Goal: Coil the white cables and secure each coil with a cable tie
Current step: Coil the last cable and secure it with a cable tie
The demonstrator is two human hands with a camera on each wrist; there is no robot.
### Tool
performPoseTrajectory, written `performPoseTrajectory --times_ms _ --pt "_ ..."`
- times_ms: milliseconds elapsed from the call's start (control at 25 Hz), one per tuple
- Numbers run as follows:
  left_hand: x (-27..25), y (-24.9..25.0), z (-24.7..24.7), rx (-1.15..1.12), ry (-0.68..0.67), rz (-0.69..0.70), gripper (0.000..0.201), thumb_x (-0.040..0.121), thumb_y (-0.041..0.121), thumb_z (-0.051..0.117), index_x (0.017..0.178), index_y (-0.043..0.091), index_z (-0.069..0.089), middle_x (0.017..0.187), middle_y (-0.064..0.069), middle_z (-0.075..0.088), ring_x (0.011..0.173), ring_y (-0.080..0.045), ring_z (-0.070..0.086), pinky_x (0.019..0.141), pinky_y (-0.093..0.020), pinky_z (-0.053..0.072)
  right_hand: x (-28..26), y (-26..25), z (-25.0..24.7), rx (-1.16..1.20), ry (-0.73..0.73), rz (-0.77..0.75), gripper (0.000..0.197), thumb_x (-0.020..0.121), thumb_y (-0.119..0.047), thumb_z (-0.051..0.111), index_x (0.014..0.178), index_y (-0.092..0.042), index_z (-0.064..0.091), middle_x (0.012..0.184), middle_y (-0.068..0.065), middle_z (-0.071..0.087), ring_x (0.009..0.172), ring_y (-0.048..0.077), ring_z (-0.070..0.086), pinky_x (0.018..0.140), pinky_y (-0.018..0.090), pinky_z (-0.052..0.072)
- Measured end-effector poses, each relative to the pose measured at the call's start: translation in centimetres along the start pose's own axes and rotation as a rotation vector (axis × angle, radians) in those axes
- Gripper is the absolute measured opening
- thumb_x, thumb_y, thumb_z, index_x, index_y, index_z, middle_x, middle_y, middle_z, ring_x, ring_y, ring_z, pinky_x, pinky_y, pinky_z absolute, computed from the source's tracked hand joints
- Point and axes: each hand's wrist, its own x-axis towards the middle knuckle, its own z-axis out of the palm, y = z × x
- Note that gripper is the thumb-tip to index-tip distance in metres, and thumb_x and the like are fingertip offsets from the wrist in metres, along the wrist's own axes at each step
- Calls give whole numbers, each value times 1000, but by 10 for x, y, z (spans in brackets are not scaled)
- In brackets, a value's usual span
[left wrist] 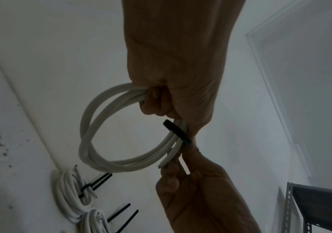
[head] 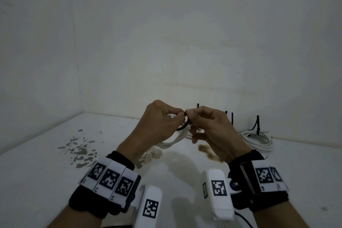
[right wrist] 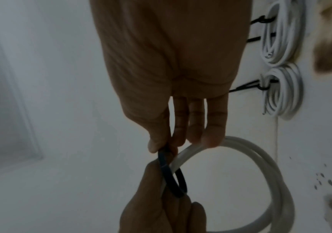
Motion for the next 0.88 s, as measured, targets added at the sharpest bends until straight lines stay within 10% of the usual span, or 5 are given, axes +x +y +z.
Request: performPoseTrajectory --times_ms 280,480,680,880 --pt "2 -4 4 -100 45 -77 31 96 27 59 71 25 77 49 1 61 40 -11 34 44 -22 28 -5 -14 20 -388 346 -314 15 83 -20 79 72 -13 72 66 1 72 59 24 66 58 40 57" --pt "5 -11 9 -122 113 -90 20 94 25 61 90 28 79 57 15 67 47 -20 49 51 -26 39 -10 -24 21 -497 398 -391 16 89 -16 73 75 -11 66 61 -7 64 56 11 60 53 24 52" --pt "6 -16 13 -74 216 -26 27 95 25 58 78 37 76 51 -7 59 42 -15 36 43 -26 30 -15 -38 24 -615 477 -523 16 89 -13 72 76 -10 63 66 -8 63 65 6 58 54 10 43" --pt "0 -18 15 45 384 93 38 99 18 56 64 29 64 43 16 51 38 -9 42 41 -15 27 -27 -46 43 -665 309 -503 18 90 -14 71 74 -12 64 68 -9 65 68 3 63 60 10 47"
